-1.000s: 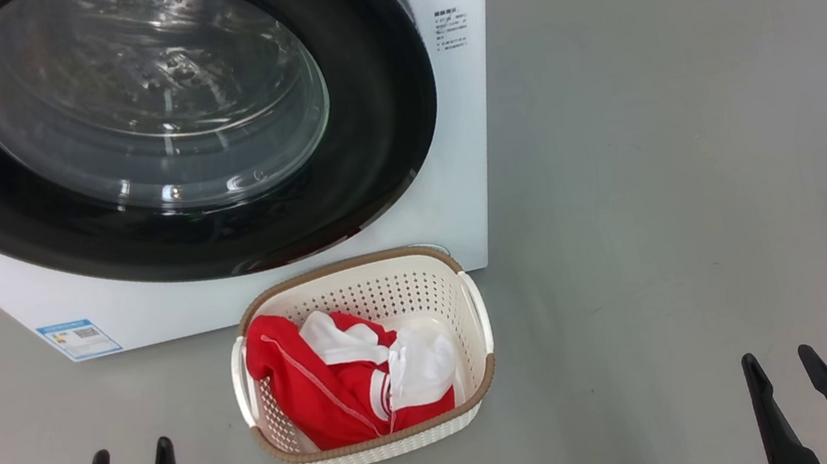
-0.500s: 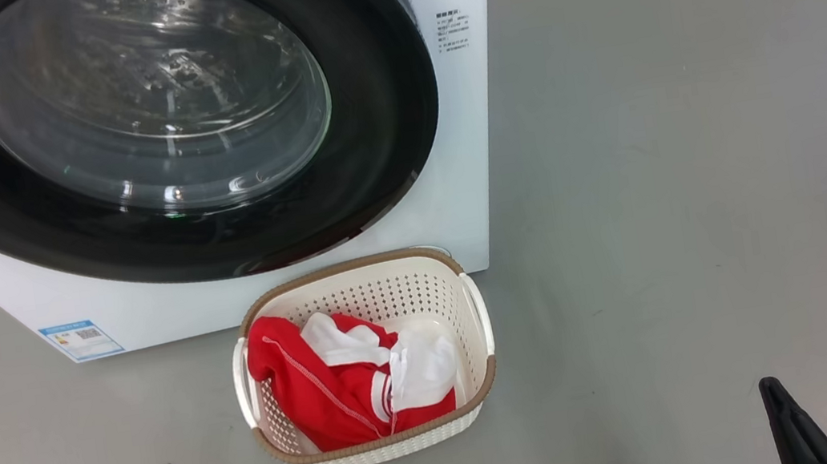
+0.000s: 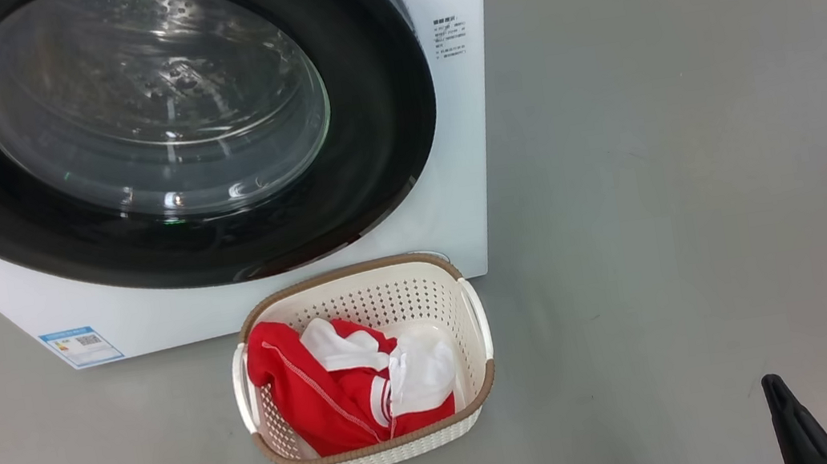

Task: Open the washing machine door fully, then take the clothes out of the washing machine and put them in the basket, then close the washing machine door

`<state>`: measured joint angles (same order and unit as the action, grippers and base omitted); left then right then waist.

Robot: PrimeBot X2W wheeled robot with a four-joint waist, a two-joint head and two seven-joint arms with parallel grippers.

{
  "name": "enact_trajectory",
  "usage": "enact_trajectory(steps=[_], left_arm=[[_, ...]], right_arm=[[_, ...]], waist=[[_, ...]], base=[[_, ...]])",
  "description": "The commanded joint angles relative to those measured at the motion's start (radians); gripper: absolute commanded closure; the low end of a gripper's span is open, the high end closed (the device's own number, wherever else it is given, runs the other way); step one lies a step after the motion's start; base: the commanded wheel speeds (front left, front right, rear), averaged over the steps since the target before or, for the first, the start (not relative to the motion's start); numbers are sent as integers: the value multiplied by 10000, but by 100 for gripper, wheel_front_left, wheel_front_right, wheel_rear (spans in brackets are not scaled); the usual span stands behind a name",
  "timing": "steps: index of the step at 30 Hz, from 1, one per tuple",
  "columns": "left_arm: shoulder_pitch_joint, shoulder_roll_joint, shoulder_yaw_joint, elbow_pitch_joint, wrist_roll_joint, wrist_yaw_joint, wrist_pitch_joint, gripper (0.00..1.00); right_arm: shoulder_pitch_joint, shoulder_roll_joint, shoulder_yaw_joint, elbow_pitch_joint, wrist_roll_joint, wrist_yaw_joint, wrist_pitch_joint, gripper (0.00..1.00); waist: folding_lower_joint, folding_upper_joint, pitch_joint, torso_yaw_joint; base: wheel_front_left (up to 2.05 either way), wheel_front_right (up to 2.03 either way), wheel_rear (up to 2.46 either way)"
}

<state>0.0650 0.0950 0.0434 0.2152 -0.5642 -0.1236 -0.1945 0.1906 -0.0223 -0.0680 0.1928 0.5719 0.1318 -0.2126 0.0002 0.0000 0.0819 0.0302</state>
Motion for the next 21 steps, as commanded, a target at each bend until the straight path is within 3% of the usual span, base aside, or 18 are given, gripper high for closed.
enact_trajectory(steps=[1,21], left_arm=[[-276,91,126,-178,-266,-13,45,100],[-539,19,196,-96,-2157,-24,570,100]], right_arm=[[-374,-175,52,-203,302,-2,35,100],[-842,-300,105,-80,2265,-4,506,100]], waist=[[-1,0,-11,-4],[-1,0,-152,-59]], base=[[0,0,0],[0,0,0]])
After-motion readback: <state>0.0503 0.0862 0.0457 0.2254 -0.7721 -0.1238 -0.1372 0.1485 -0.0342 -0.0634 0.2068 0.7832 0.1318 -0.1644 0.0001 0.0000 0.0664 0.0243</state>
